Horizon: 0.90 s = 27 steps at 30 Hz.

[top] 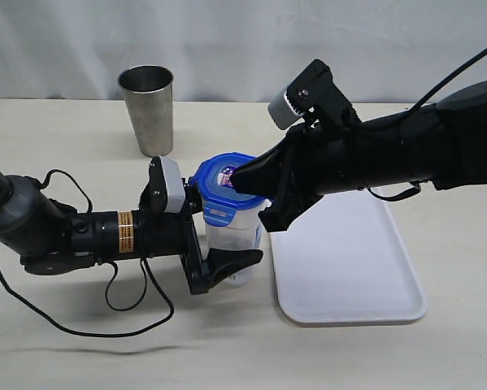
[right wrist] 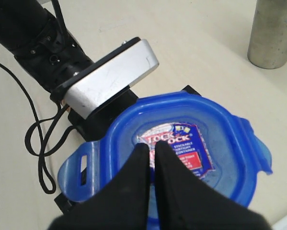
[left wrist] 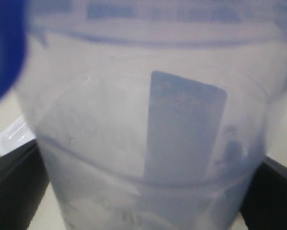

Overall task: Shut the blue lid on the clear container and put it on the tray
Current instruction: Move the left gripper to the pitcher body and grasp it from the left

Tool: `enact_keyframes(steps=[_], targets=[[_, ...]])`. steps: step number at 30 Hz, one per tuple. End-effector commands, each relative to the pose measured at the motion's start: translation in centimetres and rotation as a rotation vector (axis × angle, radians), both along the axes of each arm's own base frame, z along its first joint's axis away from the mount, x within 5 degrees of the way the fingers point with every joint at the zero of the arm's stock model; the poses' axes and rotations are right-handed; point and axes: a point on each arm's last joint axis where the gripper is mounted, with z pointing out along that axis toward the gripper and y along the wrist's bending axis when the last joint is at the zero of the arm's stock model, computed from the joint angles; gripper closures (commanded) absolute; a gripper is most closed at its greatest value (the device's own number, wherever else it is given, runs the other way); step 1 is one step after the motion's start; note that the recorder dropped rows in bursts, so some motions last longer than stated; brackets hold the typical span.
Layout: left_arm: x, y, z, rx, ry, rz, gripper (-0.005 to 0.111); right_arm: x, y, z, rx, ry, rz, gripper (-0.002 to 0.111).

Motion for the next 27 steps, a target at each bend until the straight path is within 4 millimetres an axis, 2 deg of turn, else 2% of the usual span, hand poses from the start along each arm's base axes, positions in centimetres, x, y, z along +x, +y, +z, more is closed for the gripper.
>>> enact_keyframes(steps=[1,9,15,27], targets=[[0.03,-0.31,0.27,-0.038,0.056,0.012,0.015,0.01,-0.24,-1.27,-0.070,0.002,0.014,0.104],[0.05,-0.33,0.28,-0.045,0.077,0.019,0.015,0.01,-0.24,-1.27,-0.070,0.002,0.014,0.104],[0.71,-0.15,0.44,-0.068,0.081,0.097,0.015,-0.03,-0.28,-1.33,-0.079,0.003,0.018,0.104],[0.58,-0.19,0.41,-0.063,0.080,0.082,0.015,-0.03,-0.29,-1.34,-0.081,0.002,0.020,0.104]])
